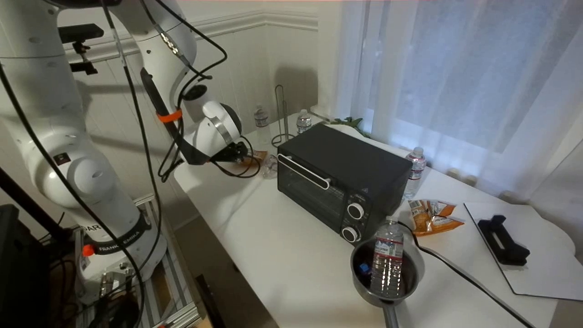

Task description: Remove the snack pack on top of the oven and place it on the table to the far left

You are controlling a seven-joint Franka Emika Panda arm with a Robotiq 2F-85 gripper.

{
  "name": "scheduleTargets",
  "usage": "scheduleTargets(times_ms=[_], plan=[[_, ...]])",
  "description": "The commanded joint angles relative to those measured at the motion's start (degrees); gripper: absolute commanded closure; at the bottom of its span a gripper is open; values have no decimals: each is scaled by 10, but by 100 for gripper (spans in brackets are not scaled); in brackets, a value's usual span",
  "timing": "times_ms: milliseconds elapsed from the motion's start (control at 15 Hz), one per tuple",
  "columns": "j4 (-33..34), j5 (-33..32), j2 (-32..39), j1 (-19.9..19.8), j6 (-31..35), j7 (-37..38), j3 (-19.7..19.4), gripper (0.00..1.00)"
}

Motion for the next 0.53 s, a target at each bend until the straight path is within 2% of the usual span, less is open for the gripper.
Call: scheduleTargets(times_ms=[0, 67, 133, 467], plan=[[-22, -44, -43, 3, 14, 76, 2, 0], [-22, -52, -50, 6, 12, 92, 1, 0], [-8, -29, -16, 3, 10, 52, 1, 0], [-9, -39, -30, 4, 10, 71, 1, 0]])
